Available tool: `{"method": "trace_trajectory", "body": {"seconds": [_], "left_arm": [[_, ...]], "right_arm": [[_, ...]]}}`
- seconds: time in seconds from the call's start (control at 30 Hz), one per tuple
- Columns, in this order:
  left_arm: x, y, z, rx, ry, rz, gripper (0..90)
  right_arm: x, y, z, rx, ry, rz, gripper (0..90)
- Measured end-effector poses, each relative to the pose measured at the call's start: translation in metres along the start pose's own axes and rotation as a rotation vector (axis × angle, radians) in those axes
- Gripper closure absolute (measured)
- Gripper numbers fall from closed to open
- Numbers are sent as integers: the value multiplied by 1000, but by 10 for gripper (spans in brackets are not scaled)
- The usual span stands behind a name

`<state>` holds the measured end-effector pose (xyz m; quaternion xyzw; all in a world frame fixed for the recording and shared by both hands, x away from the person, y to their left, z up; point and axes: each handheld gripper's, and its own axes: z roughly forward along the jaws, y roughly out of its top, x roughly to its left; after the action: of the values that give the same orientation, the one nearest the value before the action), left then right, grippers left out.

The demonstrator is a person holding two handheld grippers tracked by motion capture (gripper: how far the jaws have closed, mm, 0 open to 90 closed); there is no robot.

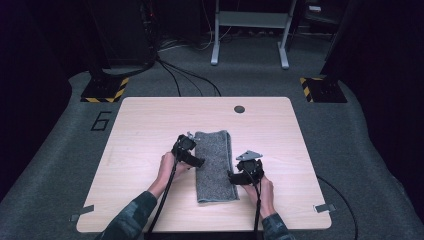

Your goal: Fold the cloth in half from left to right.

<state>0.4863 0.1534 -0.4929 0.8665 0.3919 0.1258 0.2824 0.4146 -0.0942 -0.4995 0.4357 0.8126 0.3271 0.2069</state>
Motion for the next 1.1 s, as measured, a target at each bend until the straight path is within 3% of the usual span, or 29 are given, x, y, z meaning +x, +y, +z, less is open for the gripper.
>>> {"method": "trace_trajectory", "body": {"seconds": [0.07,0.17,0.37,0.53,0.7,0.8,0.93,1.1], "left_arm": [[-7,-5,-5,-3,-10,12,156],[-18,-14,1,41,10,66,159],[-9,-18,6,33,-19,35,152],[-12,-24,-13,-25,-48,8,150],[-30,-40,-31,-41,-95,35,149],[-41,-55,-34,-37,-120,42,149],[-53,-69,-29,5,-98,88,153],[-55,-76,-36,-27,-92,85,147]], "right_arm": [[0,-1,0,18,-4,6,194],[-1,-7,6,33,-12,-6,197],[3,-14,9,54,-15,5,201],[7,-16,4,41,-3,2,199],[9,-7,-1,7,13,4,198],[12,-8,4,20,21,-14,198],[11,-13,11,42,28,-11,196],[12,-14,7,36,19,-27,194]]}}
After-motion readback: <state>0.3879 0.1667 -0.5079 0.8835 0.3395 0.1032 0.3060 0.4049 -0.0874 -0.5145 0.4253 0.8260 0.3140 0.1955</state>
